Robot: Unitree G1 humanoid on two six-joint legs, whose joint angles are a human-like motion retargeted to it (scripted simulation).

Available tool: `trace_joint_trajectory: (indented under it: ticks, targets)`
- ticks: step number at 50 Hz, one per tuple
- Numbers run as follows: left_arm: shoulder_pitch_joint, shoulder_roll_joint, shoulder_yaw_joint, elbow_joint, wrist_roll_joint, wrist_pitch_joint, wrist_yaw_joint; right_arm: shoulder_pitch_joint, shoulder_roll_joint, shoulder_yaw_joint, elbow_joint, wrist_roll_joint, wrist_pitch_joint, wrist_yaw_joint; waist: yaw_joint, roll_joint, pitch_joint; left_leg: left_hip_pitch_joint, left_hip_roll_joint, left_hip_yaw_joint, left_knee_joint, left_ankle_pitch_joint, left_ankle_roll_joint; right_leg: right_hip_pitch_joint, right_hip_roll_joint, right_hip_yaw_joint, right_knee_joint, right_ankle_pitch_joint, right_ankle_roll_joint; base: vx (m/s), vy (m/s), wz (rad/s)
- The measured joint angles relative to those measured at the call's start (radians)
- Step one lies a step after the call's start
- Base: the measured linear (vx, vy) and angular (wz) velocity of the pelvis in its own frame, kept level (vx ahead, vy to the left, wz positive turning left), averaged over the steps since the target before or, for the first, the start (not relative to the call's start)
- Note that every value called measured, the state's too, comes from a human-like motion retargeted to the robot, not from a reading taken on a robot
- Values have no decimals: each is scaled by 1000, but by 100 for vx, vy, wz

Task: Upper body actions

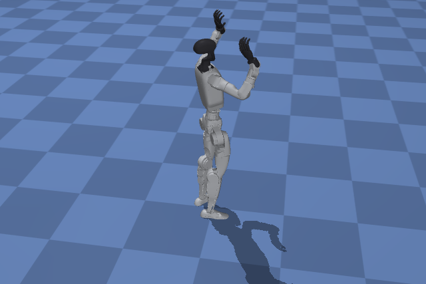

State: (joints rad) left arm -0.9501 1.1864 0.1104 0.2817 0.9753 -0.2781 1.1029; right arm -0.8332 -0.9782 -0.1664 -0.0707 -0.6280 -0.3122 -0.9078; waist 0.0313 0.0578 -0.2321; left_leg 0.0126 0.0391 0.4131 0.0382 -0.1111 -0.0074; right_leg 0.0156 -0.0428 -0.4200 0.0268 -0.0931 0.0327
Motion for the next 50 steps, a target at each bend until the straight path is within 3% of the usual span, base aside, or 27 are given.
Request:
trace_joint_trajectory:
  ticks: [5,14,20,25,32,38,42,50]
  targets:
    - [9,-18,-1,-19,52,21,68,-1,33,1,0,-2,25,-32,0,-3,4,2,0,0,-1,1,0,1,0,0,0,1,0,0,0,0]
    - [24,-192,47,122,-580,62,-92,24,171,-70,149,361,25,22,-4,-7,-3,-2,0,-5,0,3,1,1,-1,-4,0,1,0,0,0,0]
    - [24,-231,74,186,-821,1,-162,35,199,-103,188,439,38,23,-3,-9,-5,0,0,-2,-1,2,0,1,0,-2,0,1,-1,0,0,0]
    - [28,-194,68,160,-663,-24,-112,40,166,-79,142,367,12,17,-7,-7,-7,-1,0,0,-1,1,0,-1,1,-1,0,1,0,0,0,0]
    - [5,-88,-6,56,-216,-46,-48,18,59,1,20,140,-30,-10,-8,-2,-11,-2,1,4,-2,0,0,-4,1,2,0,1,-1,0,0,0]
    - [-31,-75,-63,-6,-35,-28,-67,6,-27,29,-83,-96,32,-35,-9,-2,-11,0,0,4,-2,-1,0,-3,1,2,0,0,-1,0,0,0]
    - [-24,-126,-36,23,-122,29,-62,14,3,13,-63,-129,98,-63,-9,-4,-10,3,0,7,-2,-2,0,-2,2,4,0,0,-1,0,0,0]
    - [9,-244,21,150,-663,51,-180,42,154,-35,109,233,56,-10,-6,-5,-16,4,-1,5,-3,-1,0,-1,2,3,0,0,-1,0,0,0]
